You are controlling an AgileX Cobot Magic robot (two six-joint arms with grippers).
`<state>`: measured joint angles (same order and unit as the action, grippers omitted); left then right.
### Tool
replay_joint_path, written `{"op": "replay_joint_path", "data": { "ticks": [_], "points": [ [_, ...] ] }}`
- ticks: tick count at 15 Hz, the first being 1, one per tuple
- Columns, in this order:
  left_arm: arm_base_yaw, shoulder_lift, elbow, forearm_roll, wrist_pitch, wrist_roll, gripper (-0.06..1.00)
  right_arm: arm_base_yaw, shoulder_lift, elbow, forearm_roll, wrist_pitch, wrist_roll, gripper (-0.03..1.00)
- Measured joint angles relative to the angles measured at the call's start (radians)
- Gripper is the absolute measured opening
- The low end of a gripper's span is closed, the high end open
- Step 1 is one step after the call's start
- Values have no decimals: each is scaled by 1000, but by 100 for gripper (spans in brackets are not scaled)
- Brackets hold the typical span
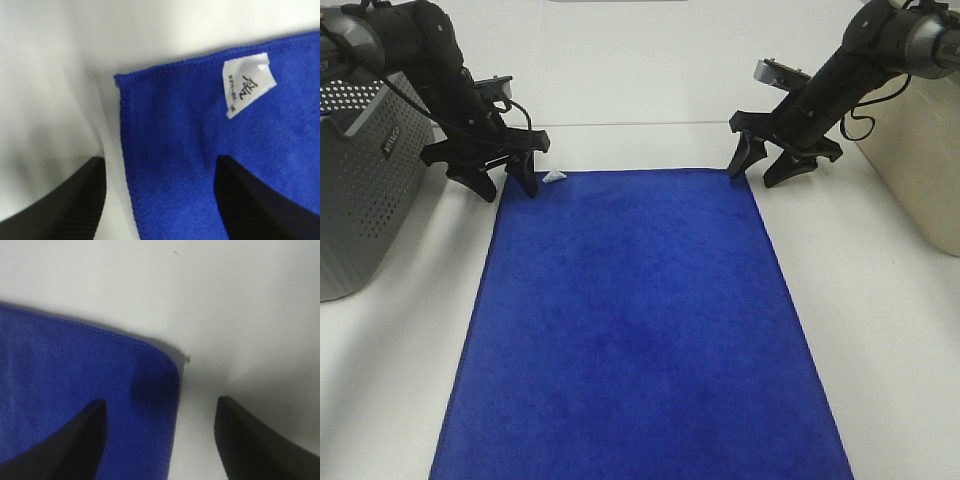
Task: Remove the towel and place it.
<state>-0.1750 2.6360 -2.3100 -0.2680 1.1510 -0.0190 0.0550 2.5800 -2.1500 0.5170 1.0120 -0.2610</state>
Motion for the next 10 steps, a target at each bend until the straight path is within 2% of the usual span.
{"op": "replay_joint_path", "data": {
  "ticks": [7,10],
  "points": [
    [-20,1,0,-15,-59,19,60,32,2,0,-5,-70,0,63],
    [-24,3,0,-57,-68,30,60,69,3,0,-13,-101,0,63]
  ]
}}
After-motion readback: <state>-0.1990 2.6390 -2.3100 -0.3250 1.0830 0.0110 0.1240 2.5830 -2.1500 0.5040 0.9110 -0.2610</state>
